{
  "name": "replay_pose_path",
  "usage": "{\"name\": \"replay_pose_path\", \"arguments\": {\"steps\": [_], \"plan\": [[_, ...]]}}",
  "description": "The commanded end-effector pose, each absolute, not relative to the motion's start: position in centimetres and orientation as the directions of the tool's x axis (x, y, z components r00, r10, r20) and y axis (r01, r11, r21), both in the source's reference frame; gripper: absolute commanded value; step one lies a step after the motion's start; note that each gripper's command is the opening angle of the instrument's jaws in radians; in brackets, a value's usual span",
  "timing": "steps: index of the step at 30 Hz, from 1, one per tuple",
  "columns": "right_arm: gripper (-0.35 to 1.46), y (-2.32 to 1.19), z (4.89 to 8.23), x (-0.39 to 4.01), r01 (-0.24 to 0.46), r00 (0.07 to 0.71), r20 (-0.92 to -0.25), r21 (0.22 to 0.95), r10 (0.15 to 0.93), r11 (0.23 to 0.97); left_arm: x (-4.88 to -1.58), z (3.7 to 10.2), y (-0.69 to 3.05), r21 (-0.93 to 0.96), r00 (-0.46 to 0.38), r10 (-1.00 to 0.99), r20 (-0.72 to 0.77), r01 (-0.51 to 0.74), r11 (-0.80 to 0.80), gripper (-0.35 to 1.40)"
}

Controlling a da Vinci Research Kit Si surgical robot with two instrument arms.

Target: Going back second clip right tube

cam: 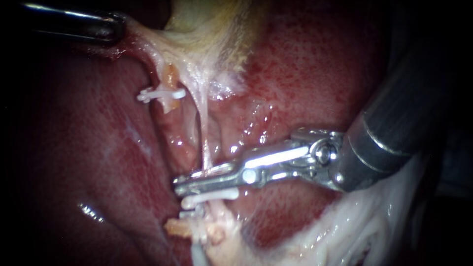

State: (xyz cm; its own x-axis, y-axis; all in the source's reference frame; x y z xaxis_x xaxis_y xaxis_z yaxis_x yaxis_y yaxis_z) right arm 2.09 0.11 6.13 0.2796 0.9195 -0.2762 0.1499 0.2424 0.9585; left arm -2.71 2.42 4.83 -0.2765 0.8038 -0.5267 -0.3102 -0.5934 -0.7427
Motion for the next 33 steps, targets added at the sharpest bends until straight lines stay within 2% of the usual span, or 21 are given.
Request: {"name": "replay_pose_path", "arguments": {"steps": [1,3,7,10,18,22,26,33], "plan": [[0.03,0.11,6.15,2.1,0.152,0.28,-0.281,0.957,0.918,0.247,-2.71,4.83,2.41,-0.742,-0.277,0.803,-0.527,-0.31,-0.594,-0.35],[0.33,0.11,6.21,2.1,0.137,0.28,-0.311,0.949,0.908,0.283,-2.71,4.83,2.41,-0.742,-0.277,0.803,-0.527,-0.31,-0.594,-0.35],[0.47,0.14,6.35,2.09,0.07,0.292,-0.4,0.915,0.869,0.398,-2.7,4.83,2.41,-0.742,-0.277,0.803,-0.527,-0.31,-0.594,-0.35],[0.5,0.17,6.42,2.05,0.03,0.306,-0.461,0.879,0.833,0.476,-2.7,4.84,2.41,-0.742,-0.277,0.803,-0.528,-0.31,-0.594,-0.35],[0.5,0.18,6.35,1.83,0.024,0.338,-0.603,0.773,0.722,0.634,-2.69,4.86,2.4,-0.741,-0.277,0.802,-0.529,-0.31,-0.595,-0.35],[0.5,0.22,6.2,1.66,0.024,0.34,-0.688,0.688,0.641,0.726,-2.69,4.86,2.39,-0.741,-0.277,0.802,-0.529,-0.31,-0.596,-0.35],[0.5,0.28,6.02,1.43,0.044,0.389,-0.765,0.571,0.512,0.82,-2.69,4.86,2.39,-0.741,-0.278,0.802,-0.529,-0.309,-0.596,-0.35],[0.5,0.31,5.73,1.01,0.074,0.403,-0.84,0.425,0.362,0.902,-2.68,4.92,2.39,-0.74,-0.278,0.801,-0.53,-0.308,-0.597,-0.35]]}}
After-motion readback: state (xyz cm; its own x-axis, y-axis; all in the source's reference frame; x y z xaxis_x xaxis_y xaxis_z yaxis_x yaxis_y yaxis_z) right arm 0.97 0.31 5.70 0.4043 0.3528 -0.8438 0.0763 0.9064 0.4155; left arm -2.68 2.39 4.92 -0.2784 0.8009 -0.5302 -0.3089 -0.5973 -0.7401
